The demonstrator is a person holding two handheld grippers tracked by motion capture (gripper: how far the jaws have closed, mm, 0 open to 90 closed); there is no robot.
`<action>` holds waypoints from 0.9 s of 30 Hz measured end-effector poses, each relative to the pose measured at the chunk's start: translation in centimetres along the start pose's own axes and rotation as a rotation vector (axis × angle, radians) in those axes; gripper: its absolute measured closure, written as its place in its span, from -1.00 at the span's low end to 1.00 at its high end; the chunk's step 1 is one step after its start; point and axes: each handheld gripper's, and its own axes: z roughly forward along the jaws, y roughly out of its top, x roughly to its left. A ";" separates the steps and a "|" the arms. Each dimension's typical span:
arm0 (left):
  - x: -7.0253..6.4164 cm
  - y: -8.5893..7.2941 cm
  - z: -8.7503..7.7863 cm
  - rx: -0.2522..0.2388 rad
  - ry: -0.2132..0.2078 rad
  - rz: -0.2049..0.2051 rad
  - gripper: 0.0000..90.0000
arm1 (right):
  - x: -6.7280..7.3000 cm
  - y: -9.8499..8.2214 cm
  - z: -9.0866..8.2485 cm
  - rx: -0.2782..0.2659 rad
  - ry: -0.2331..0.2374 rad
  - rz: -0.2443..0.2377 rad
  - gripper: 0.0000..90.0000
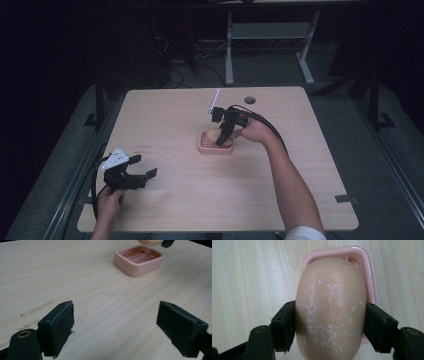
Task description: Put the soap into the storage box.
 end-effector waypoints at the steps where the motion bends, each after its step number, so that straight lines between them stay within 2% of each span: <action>1: 0.0 0.0 0.0 0.000 0.000 0.000 -0.68 | 0.0 0.0 0.0 0.000 0.000 0.000 -0.29; 9: 0.0 0.0 0.0 -0.003 0.002 -0.002 -0.68 | -0.5 0.4 1.4 0.016 0.014 0.019 -0.29; 16: 0.1 0.0 -0.1 -0.003 0.000 -0.006 -0.68 | -0.7 0.7 2.4 0.029 0.014 0.014 -0.30; 27: 0.1 0.0 -0.1 -0.002 0.000 -0.008 -0.68 | -1.2 0.6 2.9 0.033 0.017 0.024 -0.30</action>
